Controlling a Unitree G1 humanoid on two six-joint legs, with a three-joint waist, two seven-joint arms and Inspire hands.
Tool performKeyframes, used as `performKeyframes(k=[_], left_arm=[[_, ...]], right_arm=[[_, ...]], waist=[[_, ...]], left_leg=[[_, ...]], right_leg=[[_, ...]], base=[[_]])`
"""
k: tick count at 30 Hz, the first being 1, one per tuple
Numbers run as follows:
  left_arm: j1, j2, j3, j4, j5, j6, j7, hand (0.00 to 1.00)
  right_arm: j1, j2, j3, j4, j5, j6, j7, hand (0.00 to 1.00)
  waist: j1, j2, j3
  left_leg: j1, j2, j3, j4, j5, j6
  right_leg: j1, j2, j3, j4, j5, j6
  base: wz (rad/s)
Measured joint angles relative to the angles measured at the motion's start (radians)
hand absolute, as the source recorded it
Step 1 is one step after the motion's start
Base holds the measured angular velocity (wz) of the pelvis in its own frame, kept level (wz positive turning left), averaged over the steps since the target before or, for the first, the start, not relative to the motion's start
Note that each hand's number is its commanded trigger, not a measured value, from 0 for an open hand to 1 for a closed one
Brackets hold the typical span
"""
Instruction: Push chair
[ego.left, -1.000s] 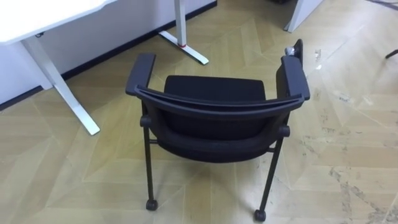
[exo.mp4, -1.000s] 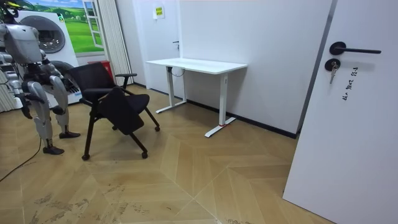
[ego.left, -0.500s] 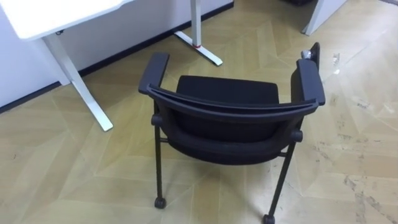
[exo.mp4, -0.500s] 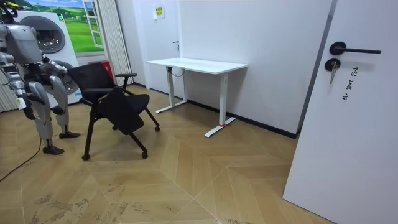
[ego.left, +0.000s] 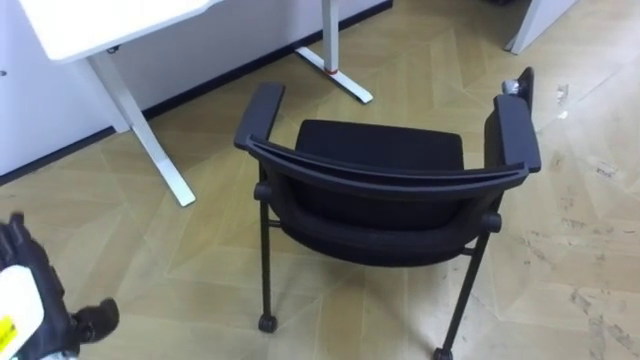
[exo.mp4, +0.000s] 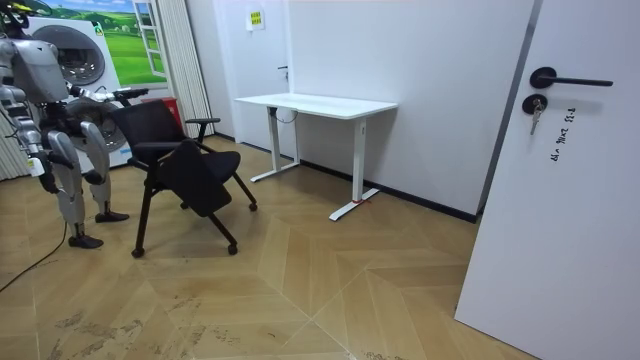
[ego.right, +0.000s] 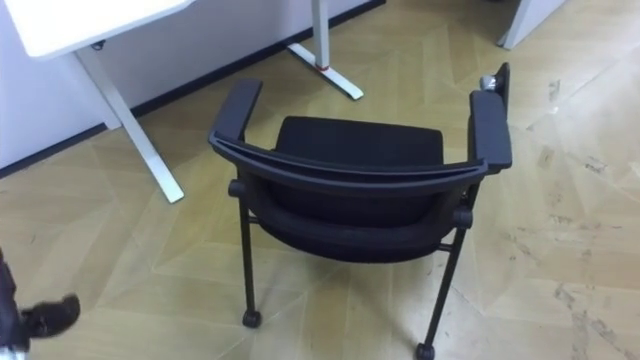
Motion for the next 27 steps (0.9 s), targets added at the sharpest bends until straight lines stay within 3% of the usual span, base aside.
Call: performKeyframes(k=[9,16,18,23,27], left_arm=[[-0.001,0.016,0.001,-0.169,0.131,0.003,0.044,0.0],[-0.004,0.017,-0.01,-0.228,0.249,0.01,0.03,0.0],[-0.007,0.025,-0.033,-0.237,0.285,0.014,0.015,0.0],[-0.026,0.045,-0.17,-0.236,0.361,0.02,-0.051,0.0],[-0.027,0.056,-0.198,-0.235,0.383,0.021,-0.084,0.0]], right_arm=[[0.021,0.0,-0.001,0.011,-0.007,0.002,0.006,0.0],[0.014,0.0,-0.002,0.01,-0.026,0.0,0.014,0.0],[0.007,0.0,0.0,0.01,-0.033,-0.001,0.014,0.0],[-0.002,-0.004,0.031,0.01,-0.038,-0.006,0.043,0.0],[-0.004,-0.007,0.038,0.012,-0.051,-0.012,0.056,0.0]], waist=[[-0.004,0.006,-0.0017],[-0.021,0.004,-0.0014],[-0.031,0.006,-0.0023],[-0.042,0.013,-0.0002],[-0.059,0.011,0.0027]], left_leg=[[0.0,-0.004,-0.006,0.003,0.0,0.0],[-0.001,-0.005,0.003,0.005,0.0,0.0],[0.0,-0.005,0.003,0.005,0.0,0.0],[0.0,-0.005,0.004,0.005,0.0,0.0],[0.001,-0.005,0.008,0.005,0.0,0.0]], right_leg=[[0.0,-0.001,0.014,-0.009,0.0,0.0],[-0.001,-0.001,0.027,-0.011,0.0,0.0],[0.001,-0.001,0.027,-0.012,0.0,0.0],[0.003,-0.001,0.028,-0.011,0.0,0.0],[0.001,-0.001,0.036,-0.011,0.0,0.0]], base=[[0.01],[-0.04],[0.0],[0.0],[-0.04]])
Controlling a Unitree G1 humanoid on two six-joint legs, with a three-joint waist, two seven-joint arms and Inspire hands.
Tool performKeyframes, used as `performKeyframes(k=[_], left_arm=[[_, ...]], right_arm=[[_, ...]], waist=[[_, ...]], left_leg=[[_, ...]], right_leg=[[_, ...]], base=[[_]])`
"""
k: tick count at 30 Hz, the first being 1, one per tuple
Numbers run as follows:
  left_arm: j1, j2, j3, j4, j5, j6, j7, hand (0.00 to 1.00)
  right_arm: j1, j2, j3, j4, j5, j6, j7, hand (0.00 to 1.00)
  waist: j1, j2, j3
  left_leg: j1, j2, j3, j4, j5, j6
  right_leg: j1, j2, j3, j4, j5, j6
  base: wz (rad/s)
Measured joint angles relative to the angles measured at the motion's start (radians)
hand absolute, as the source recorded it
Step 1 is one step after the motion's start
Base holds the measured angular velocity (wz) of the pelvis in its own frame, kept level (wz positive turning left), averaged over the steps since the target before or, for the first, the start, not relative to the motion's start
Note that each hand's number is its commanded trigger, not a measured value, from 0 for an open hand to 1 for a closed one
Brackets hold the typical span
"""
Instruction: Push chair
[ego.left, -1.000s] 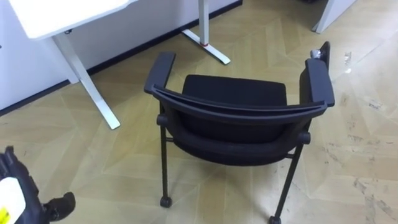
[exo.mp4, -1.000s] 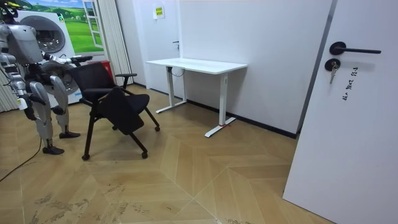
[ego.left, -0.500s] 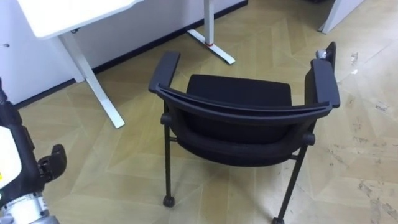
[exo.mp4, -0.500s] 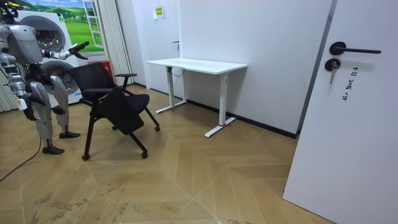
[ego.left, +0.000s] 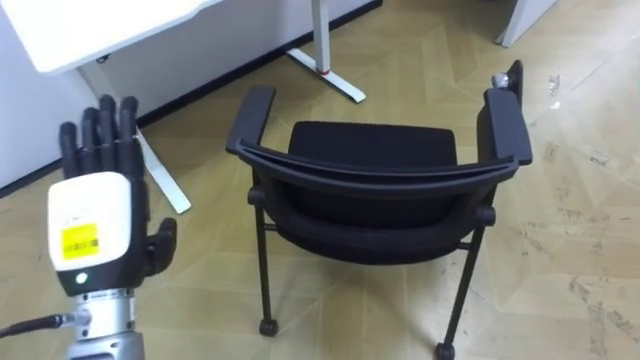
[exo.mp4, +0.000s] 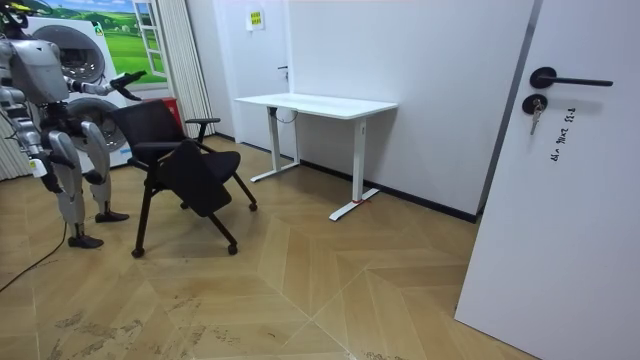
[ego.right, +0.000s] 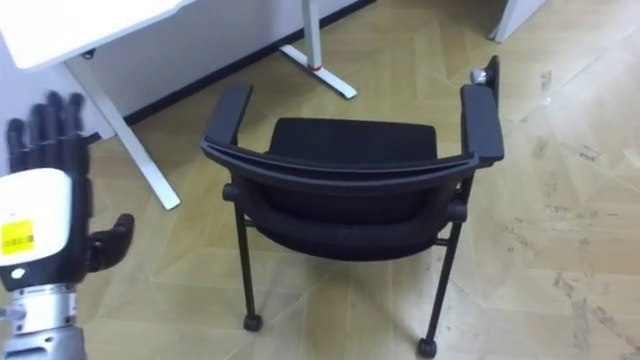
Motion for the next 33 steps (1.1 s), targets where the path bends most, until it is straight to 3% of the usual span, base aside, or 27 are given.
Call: performKeyframes(k=[11,15,18,20,33], left_arm=[[-0.012,0.04,-0.116,-0.023,0.062,0.021,-0.052,0.0],[-0.013,0.042,-0.129,-0.044,0.063,0.017,-0.062,0.0],[-0.018,0.061,-0.145,-0.044,0.062,0.022,-0.078,0.0],[-0.04,0.079,-0.165,-0.045,0.063,0.02,-0.084,0.0],[-0.113,0.127,-0.249,-0.054,0.064,0.001,-0.084,0.0]], right_arm=[[-0.029,-0.002,0.001,0.025,0.003,0.0,0.022,0.0],[-0.03,-0.003,0.001,0.03,0.006,0.0,0.026,0.0],[-0.029,-0.003,0.004,0.031,0.01,0.0,0.033,0.0],[-0.029,-0.003,0.017,0.032,0.034,0.0,0.033,0.0],[-0.028,-0.003,0.04,0.029,0.061,-0.002,0.0,0.0]], waist=[[-0.032,0.006,-0.0007],[-0.051,0.006,-0.0002],[-0.06,0.006,-0.0002],[-0.062,0.003,0.0016],[-0.09,0.004,0.002]], left_leg=[[-0.001,-0.001,0.008,0.0,0.0,0.0],[-0.007,-0.001,0.009,0.0,0.0,0.0],[-0.008,-0.001,0.019,0.0,0.0,0.0],[-0.011,-0.001,0.026,0.0,0.0,0.0],[-0.016,-0.001,0.034,0.0,0.0,0.0]], right_leg=[[-0.01,0.0,0.017,-0.004,0.0,0.0],[-0.017,0.001,0.02,-0.004,0.0,0.0],[-0.025,0.001,0.028,-0.002,0.0,0.0],[-0.033,0.001,0.035,0.0,0.0,0.0],[-0.034,0.001,0.046,0.005,0.003,0.0]], base=[[-0.02],[0.0],[-0.1],[-0.09],[-0.01]])
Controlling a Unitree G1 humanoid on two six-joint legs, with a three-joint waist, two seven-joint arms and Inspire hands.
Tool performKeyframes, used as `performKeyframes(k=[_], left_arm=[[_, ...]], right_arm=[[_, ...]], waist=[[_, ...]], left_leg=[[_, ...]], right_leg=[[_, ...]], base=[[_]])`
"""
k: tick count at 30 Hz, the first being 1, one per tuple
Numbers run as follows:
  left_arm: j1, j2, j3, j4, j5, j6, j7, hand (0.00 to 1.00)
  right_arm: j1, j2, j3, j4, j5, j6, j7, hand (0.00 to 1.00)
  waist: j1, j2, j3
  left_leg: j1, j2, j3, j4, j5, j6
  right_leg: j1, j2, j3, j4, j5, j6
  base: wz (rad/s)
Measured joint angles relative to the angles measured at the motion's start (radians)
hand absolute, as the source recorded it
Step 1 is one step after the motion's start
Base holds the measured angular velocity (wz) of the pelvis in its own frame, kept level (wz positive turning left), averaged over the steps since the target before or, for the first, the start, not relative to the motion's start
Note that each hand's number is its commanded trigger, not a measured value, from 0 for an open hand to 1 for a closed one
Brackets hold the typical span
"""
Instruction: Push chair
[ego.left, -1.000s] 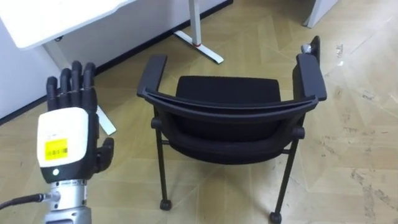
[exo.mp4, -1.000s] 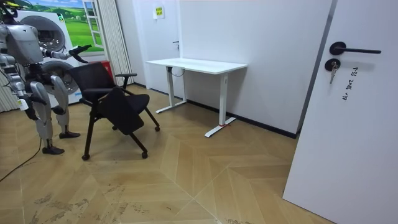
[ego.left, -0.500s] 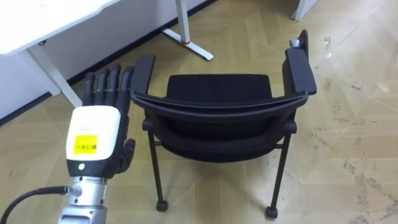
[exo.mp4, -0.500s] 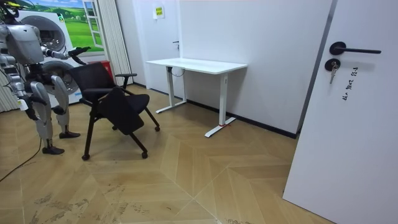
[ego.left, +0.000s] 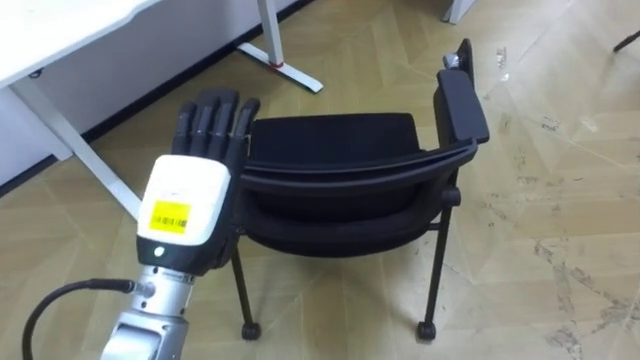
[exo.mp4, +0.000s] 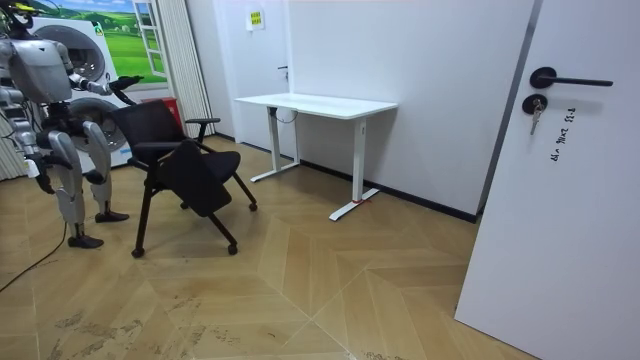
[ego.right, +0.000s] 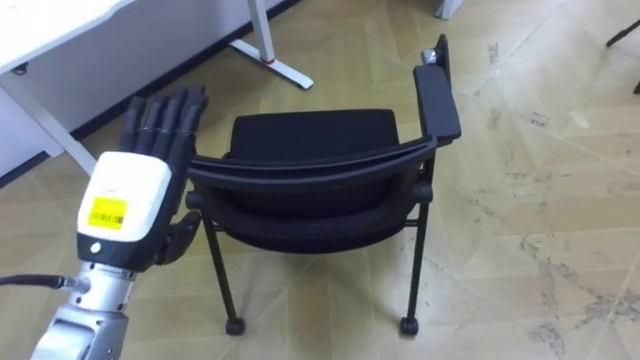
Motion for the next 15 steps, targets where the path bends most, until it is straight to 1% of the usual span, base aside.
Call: performKeyframes(k=[3,6,8,13,15], left_arm=[[-0.011,0.003,-0.002,0.0,-0.001,0.0,0.0,0.0],[-0.016,0.005,-0.002,0.0,-0.001,0.0,-0.01,0.0],[-0.018,0.013,-0.002,0.0,-0.003,-0.002,-0.018,0.0],[-0.024,0.014,-0.002,0.0,-0.002,0.0,-0.039,0.0],[-0.024,0.016,-0.002,0.001,-0.002,0.002,-0.048,0.0]], right_arm=[[0.0,0.0,0.0,0.001,0.022,0.0,-0.001,0.0],[-0.001,0.0,-0.001,0.001,0.03,0.0,-0.001,0.0],[-0.001,0.0,0.0,0.0,0.029,-0.002,0.0,0.0],[0.001,0.0,-0.002,0.002,0.027,-0.008,0.003,0.0],[0.0,0.0,-0.004,0.002,0.028,-0.008,0.006,0.0]], waist=[[0.0,0.006,0.0032],[-0.012,0.012,0.0013],[-0.026,0.014,0.0009],[-0.038,0.008,0.0054],[-0.046,0.01,0.0063]], left_leg=[[0.0,0.0,0.013,0.0,0.0,0.0],[0.001,0.001,0.02,0.0,0.0,0.0],[0.003,0.001,0.021,0.0,0.0,0.0],[0.018,0.0,0.026,-0.001,0.0,0.0],[0.018,0.0,0.028,-0.002,0.0,0.0]], right_leg=[[-0.001,0.0,0.002,0.0,0.002,0.0],[-0.002,0.0,0.003,0.0,0.002,0.001],[-0.003,0.0,0.004,-0.001,0.002,0.001],[-0.001,0.0,0.024,-0.004,0.002,0.001],[-0.003,0.001,0.029,-0.004,0.002,0.001]], base=[[-0.03],[0.0],[0.0],[-0.11],[-0.08]])
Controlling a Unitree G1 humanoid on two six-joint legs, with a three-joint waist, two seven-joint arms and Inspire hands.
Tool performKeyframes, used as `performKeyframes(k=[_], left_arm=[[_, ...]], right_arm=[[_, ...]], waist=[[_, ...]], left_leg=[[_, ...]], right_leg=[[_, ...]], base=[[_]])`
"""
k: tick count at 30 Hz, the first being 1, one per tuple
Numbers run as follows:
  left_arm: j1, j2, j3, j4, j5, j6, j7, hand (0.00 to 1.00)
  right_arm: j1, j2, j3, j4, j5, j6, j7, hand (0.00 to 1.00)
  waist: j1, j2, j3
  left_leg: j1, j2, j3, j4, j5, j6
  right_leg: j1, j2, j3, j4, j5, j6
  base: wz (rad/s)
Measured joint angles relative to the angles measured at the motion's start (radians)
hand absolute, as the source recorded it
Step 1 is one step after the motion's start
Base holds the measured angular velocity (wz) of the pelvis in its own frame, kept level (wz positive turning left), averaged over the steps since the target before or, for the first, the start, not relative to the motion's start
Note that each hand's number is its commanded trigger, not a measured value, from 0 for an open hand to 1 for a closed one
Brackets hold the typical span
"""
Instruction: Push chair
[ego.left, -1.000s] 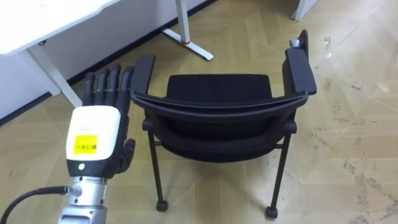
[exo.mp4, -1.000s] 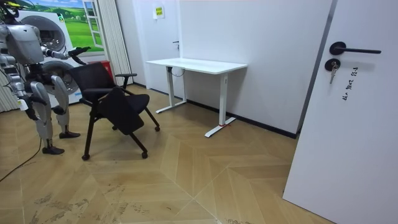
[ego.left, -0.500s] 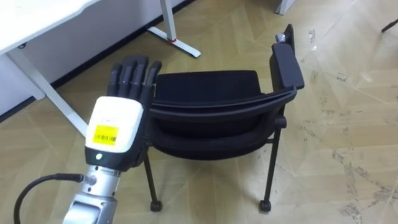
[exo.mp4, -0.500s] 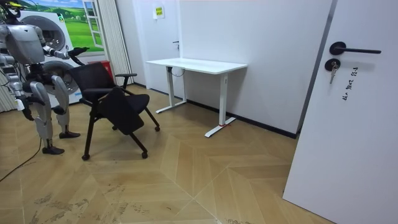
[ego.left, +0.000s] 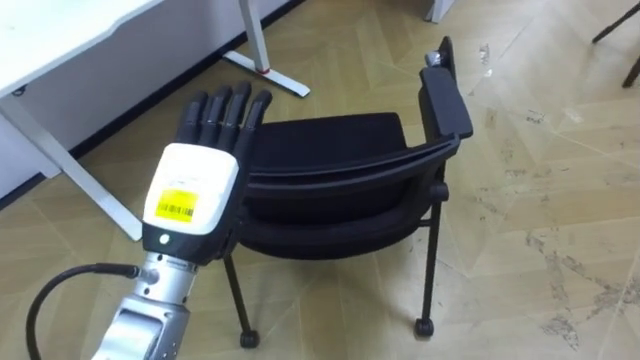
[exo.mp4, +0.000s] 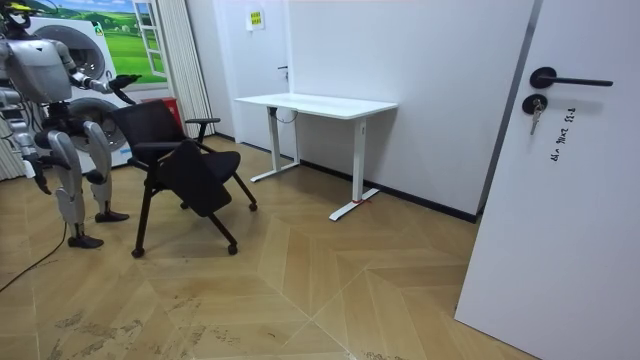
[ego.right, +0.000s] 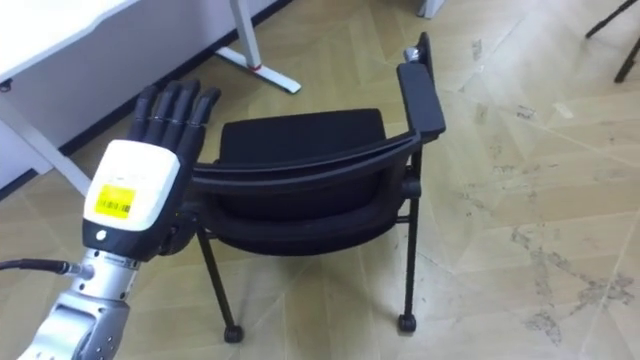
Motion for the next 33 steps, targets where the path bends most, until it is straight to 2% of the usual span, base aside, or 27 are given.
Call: performKeyframes(k=[3,9,11,16,20,24,28,29,33], left_arm=[[-0.002,0.001,-0.001,0.008,-0.018,-0.001,-0.016,0.0],[-0.054,0.001,-0.002,0.083,-0.056,-0.015,-0.014,0.0],[-0.082,0.001,-0.002,0.107,-0.065,-0.019,-0.012,0.0],[-0.102,0.002,-0.002,0.115,-0.078,-0.028,-0.007,0.0],[-0.104,0.001,-0.006,0.19,-0.078,-0.031,-0.002,0.0],[-0.105,-0.003,-0.005,0.214,-0.079,-0.03,-0.002,0.0],[-0.106,-0.027,-0.005,0.231,-0.09,-0.026,-0.006,0.0],[-0.107,-0.028,-0.005,0.237,-0.098,-0.025,-0.008,0.0],[-0.114,-0.028,0.003,0.249,-0.105,-0.023,-0.012,0.0]], right_arm=[[0.001,0.0,-0.008,0.0,0.001,0.0,0.006,0.0],[0.008,0.0,-0.008,0.0,0.0,-0.002,0.003,0.0],[0.01,0.0,-0.007,0.0,0.0,-0.002,-0.005,0.0],[0.01,0.0,-0.009,0.001,-0.005,-0.001,-0.021,0.0],[0.009,-0.005,-0.009,0.0,-0.018,0.0,-0.025,0.0],[0.009,-0.005,-0.009,0.0,-0.024,0.001,-0.021,0.0],[0.007,-0.004,-0.018,-0.001,-0.05,0.001,-0.018,0.0],[0.008,-0.004,-0.019,-0.002,-0.055,0.001,-0.019,0.0],[0.01,-0.004,-0.041,-0.005,-0.086,0.001,-0.019,0.0]], waist=[[-0.006,0.003,-0.0003],[-0.006,0.004,-0.0007],[-0.002,0.002,0.0011],[-0.007,0.007,0.0043],[-0.025,0.019,-0.0031],[-0.03,0.017,-0.0019],[-0.03,0.013,0.0006],[-0.03,0.01,0.0024],[-0.03,0.011,0.0017]], left_leg=[[-0.001,0.0,0.001,0.0,0.0,0.0],[0.005,0.0,0.004,-0.001,0.0,0.0],[0.012,0.0,0.004,-0.006,0.0,0.0],[0.014,0.0,0.009,-0.007,0.0,0.0],[0.015,0.0,0.01,-0.007,0.0,0.0],[0.017,0.0,0.014,-0.007,0.0,0.0],[0.023,0.0,0.02,-0.008,0.0,0.0],[0.024,0.0,0.021,-0.008,0.0,0.0],[0.025,0.0,0.023,-0.008,0.0,0.0]], right_leg=[[-0.001,0.001,0.007,0.001,0.0,0.0],[0.0,0.002,0.018,0.004,0.0,0.0],[0.0,0.004,0.026,0.005,0.0,0.0],[-0.002,0.004,0.032,0.012,0.0,0.0],[-0.003,0.004,0.042,0.015,0.0,0.0],[-0.003,0.004,0.045,0.017,0.001,0.001],[-0.003,0.004,0.053,0.017,0.004,0.002],[-0.003,0.004,0.055,0.017,0.005,0.002],[-0.004,0.006,0.062,0.015,0.005,0.002]], base=[[-0.07],[-0.05],[-0.07],[-0.02],[-0.01],[0.0],[-0.02],[-0.05],[-0.01]])
